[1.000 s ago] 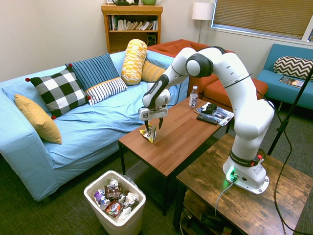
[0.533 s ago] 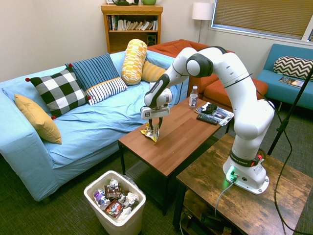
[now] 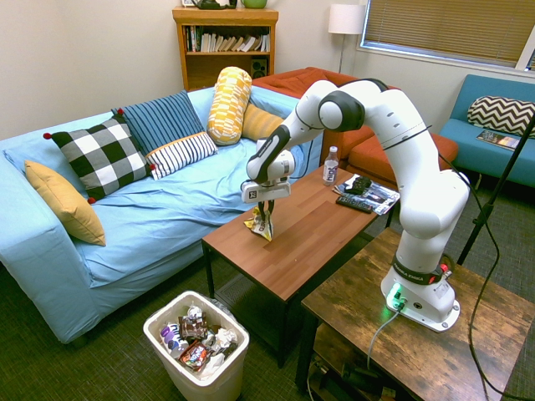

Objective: Throw the chip bag in the trash bin

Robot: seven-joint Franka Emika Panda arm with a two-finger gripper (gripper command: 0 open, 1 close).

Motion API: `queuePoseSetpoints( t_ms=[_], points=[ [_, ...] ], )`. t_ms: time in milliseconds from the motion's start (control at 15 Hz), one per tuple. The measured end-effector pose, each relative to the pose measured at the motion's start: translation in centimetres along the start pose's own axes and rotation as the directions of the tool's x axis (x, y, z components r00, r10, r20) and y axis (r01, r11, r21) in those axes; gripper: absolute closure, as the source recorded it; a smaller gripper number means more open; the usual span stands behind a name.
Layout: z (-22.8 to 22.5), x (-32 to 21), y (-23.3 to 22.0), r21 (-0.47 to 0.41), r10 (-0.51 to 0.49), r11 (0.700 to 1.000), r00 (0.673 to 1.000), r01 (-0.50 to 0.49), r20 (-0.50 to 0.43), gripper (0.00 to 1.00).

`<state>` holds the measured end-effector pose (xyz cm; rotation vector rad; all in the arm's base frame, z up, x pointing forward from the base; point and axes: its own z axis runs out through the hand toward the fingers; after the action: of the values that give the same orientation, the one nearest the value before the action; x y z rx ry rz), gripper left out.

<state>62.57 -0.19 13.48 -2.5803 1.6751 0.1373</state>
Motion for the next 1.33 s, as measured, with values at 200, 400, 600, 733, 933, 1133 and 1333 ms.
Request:
queuePoseSetpoints(
  t_ms=[200,400,600,733,933,1133,1333],
  points=[
    [-4.4,-2.8,-0.6,0.066,-0.083,0.994,0.996,0.086,-0.033,1.0],
    [-8.7,-12.2,-1.9,0.074,-0.225,0.97,0.969,0.232,-0.098,1.0],
    [-9.5,-23.3,-3.8,0.044,-0.331,0.939,0.929,0.342,-0.162,1.0],
    [-9.2,-29.9,-4.4,0.014,-0.391,0.917,0.903,0.4,-0.178,1.0],
    [-7.8,-38.0,-4.9,-0.026,-0.471,0.88,0.865,0.474,-0.172,1.0],
    [-3.3,-44.4,-4.7,-0.085,-0.543,0.839,0.824,0.537,-0.161,1.0],
    [0.7,-48.7,-4.4,-0.148,-0.609,0.792,0.782,0.592,-0.133,0.0]
  ],
)
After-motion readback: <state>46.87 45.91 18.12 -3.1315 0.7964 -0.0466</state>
